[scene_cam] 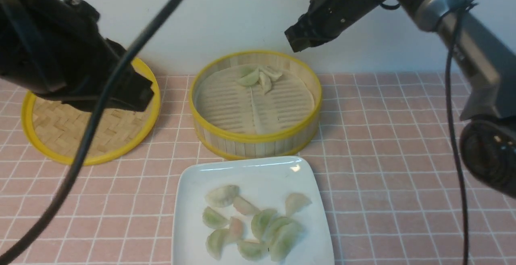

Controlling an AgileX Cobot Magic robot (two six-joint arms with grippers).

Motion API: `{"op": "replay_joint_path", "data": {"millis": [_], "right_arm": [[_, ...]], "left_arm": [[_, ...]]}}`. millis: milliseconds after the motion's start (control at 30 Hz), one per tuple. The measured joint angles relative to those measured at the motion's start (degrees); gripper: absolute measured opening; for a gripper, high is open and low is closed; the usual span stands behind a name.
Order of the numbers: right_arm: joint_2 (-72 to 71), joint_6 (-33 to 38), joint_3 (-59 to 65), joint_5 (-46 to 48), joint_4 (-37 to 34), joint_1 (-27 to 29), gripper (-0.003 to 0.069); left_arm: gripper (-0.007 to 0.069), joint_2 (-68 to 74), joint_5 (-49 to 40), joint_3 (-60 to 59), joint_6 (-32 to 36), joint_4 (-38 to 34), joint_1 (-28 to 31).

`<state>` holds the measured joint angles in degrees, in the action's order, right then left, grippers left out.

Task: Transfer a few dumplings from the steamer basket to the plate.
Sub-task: Use the right arm to grab a dumpling from inside the steamer

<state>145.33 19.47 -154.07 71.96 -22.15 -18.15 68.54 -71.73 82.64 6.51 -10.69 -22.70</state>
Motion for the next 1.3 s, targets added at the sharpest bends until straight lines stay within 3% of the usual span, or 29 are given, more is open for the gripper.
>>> {"op": "replay_joint_path", "data": {"millis": [67, 267, 400, 567, 833, 1100, 1300], "right_arm": [[1.4, 0.1, -0.9, 0.0, 0.0, 0.0, 0.0036], [6.0, 4.5, -2.0, -2.6, -0.1, 0.0, 0.0162], [6.8, 7.2, -2.0, -5.9, -1.3, -0.2, 0.0265], [8.5, 11.9, -2.1, -8.0, -2.4, -1.1, 0.0341], [11.3, 20.4, -2.1, -9.1, -2.4, -1.2, 0.0354], [13.7, 34.0, -2.1, -13.9, -4.1, -1.2, 0.0354], [14.2, 32.6, -2.3, -13.5, -5.1, -1.2, 0.0354]], "left_arm": [[-0.0006, -0.7, -0.1, 0.0, -0.5, 0.8, 0.0], [-0.0006, -3.8, -0.3, 0.0, -4.9, 7.8, 0.0], [-0.0006, -3.9, -0.4, 0.0, -6.5, 9.5, 0.0], [-0.0006, -3.9, -0.4, 0.0, -6.5, 9.6, 0.0], [-0.0006, -3.9, -0.4, 0.0, -6.5, 10.7, 0.0], [-0.0006, -3.9, -0.4, -0.1, -6.9, 12.7, 0.0], [-0.0006, -3.9, -0.4, -0.2, -7.0, 13.8, 0.0]]}}
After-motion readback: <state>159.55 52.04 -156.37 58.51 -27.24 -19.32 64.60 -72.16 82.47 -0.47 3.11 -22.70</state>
